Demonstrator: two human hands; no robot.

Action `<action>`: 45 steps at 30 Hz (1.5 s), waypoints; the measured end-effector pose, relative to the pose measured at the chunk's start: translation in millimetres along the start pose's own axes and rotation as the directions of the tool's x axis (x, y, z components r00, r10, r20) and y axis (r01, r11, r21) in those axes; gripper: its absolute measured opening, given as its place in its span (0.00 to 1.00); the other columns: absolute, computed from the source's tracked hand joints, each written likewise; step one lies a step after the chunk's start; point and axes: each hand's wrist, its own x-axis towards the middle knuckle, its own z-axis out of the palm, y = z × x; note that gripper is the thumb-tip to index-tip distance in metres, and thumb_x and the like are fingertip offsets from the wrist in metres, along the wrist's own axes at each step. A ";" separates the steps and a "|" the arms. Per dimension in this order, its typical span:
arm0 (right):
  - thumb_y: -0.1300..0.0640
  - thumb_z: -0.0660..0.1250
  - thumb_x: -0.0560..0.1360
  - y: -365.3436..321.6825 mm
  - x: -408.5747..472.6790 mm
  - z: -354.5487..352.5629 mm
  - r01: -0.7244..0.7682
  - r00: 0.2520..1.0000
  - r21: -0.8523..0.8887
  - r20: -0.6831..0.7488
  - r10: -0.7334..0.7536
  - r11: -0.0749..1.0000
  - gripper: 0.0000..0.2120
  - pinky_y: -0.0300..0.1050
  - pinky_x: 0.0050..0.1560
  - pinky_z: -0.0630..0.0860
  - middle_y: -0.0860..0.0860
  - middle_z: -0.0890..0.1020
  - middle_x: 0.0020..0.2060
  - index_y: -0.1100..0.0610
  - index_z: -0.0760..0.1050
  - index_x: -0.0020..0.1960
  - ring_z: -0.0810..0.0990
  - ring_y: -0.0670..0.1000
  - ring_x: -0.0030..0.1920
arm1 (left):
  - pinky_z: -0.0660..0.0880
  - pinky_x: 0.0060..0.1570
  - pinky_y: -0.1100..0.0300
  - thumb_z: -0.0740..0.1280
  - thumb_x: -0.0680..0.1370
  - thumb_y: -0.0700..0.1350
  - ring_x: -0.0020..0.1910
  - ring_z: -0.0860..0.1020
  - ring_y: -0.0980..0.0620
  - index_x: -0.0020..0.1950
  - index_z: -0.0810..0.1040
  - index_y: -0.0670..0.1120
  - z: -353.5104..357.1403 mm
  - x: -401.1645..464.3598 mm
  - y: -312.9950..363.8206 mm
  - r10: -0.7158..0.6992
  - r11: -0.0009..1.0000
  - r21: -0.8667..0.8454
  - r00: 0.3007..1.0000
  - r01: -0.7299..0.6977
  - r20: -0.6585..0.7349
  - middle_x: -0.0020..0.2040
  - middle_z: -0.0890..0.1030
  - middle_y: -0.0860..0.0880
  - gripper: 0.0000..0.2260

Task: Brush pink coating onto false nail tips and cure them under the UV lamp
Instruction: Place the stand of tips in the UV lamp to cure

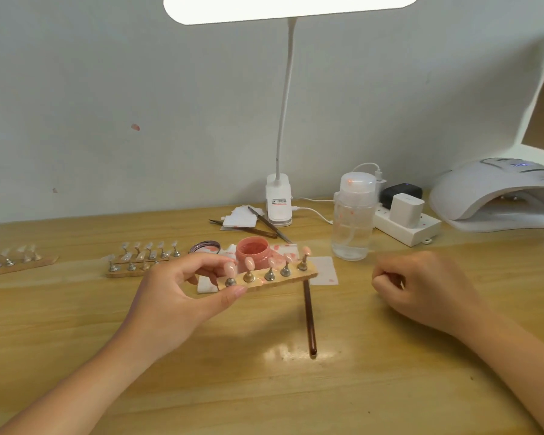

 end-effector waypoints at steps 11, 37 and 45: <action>0.51 0.61 0.76 60.0 2.4 -36.9 -0.513 0.825 0.143 0.357 0.439 0.847 0.07 0.38 0.37 0.69 0.47 0.78 0.37 0.50 0.76 0.42 0.75 0.44 0.38 | 0.70 0.33 0.71 0.77 0.64 0.44 0.35 0.76 0.64 0.42 0.80 0.54 128.3 38.6 93.4 0.188 0.957 -0.252 0.971 -0.146 0.150 0.34 0.79 0.61 0.11; 0.60 0.58 0.75 234.3 -14.4 -35.5 -0.831 0.421 0.218 -0.352 0.836 0.511 0.13 0.45 0.51 0.62 0.52 0.80 0.51 0.53 0.79 0.53 0.74 0.56 0.55 | 0.67 0.36 0.77 0.75 0.68 0.44 0.39 0.75 0.61 0.40 0.69 0.58 377.3 123.6 90.6 -0.009 0.970 -0.241 0.999 -0.002 -0.042 0.38 0.76 0.58 0.16; 0.56 0.57 0.79 282.1 29.4 -27.9 -0.734 0.642 0.071 -0.251 0.725 0.675 0.16 0.43 0.41 0.66 0.58 0.79 0.53 0.56 0.71 0.65 0.76 0.60 0.54 | 0.68 0.35 0.76 0.75 0.67 0.45 0.40 0.73 0.64 0.40 0.69 0.57 381.1 125.7 86.6 0.014 0.985 -0.172 1.000 -0.012 0.014 0.37 0.76 0.59 0.15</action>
